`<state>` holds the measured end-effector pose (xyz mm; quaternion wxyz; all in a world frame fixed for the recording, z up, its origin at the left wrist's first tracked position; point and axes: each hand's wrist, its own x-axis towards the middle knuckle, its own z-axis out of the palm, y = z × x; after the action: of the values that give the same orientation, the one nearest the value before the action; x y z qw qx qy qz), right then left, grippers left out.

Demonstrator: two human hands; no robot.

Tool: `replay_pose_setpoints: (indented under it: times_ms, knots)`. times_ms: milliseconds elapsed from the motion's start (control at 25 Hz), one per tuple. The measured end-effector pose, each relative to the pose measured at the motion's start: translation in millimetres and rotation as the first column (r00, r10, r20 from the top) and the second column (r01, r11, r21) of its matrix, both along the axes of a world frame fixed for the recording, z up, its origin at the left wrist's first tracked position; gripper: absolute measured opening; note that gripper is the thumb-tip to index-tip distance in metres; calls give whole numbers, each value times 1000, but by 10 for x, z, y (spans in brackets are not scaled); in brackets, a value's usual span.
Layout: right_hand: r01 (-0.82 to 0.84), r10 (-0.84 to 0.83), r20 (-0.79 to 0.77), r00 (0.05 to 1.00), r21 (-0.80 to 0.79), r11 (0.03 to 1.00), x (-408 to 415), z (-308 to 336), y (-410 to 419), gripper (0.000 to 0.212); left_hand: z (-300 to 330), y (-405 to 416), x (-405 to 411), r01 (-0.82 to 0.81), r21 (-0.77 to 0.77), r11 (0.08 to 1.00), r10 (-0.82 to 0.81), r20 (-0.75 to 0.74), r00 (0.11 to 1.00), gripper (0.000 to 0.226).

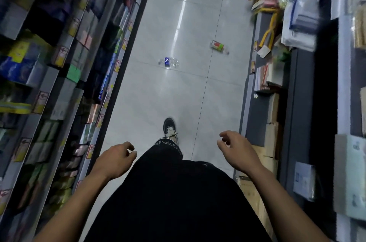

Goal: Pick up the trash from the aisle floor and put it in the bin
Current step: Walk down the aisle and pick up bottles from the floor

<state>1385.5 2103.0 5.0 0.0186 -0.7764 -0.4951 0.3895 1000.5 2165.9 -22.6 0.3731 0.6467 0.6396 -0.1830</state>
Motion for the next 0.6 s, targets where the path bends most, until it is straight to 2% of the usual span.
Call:
replay_pose_setpoints:
  times_ms: [360,600]
  knots:
    - [155,-154,29,988,-59,986,635,95,1035,34,203,2437,1139,185,82,979,-189,48,981,32]
    - [208,-209,-6,978,-83,975,1482,-97,2006,34,112,3567,2042,222,78,972,-225,25,974,31]
